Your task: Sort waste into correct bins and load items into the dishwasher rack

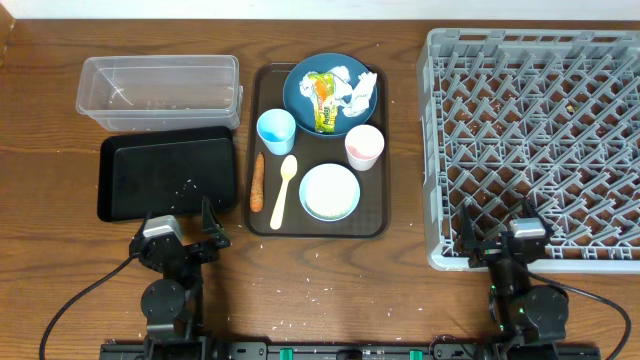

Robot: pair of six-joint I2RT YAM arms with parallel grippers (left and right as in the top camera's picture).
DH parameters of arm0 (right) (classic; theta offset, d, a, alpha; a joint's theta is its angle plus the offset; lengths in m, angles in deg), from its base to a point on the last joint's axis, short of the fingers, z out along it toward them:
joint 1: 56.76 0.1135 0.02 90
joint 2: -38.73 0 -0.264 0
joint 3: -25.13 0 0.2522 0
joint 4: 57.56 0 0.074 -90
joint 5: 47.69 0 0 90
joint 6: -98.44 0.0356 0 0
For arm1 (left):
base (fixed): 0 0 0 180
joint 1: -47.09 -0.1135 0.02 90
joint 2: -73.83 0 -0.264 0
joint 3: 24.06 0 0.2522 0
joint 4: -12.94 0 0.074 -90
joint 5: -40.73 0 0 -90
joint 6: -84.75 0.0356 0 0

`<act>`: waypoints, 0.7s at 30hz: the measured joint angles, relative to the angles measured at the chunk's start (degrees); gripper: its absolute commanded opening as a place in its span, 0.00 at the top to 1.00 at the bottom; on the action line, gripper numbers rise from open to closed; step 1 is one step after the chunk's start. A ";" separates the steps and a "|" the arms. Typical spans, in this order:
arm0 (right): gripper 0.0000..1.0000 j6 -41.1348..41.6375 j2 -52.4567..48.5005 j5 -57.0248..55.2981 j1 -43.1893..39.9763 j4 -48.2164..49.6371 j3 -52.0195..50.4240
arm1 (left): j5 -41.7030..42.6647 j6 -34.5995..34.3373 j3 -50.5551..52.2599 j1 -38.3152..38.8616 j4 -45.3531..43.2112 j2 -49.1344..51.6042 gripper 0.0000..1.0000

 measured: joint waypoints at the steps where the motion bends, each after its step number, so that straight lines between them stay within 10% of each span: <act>1: 0.01 0.00 -0.02 0.09 0.00 0.96 -0.02 | 0.31 0.00 -0.04 0.00 0.04 0.00 0.02; 21: 0.01 0.02 -7.76 5.11 0.00 6.47 9.53 | 4.07 -0.02 -14.25 0.00 -1.81 17.42 0.02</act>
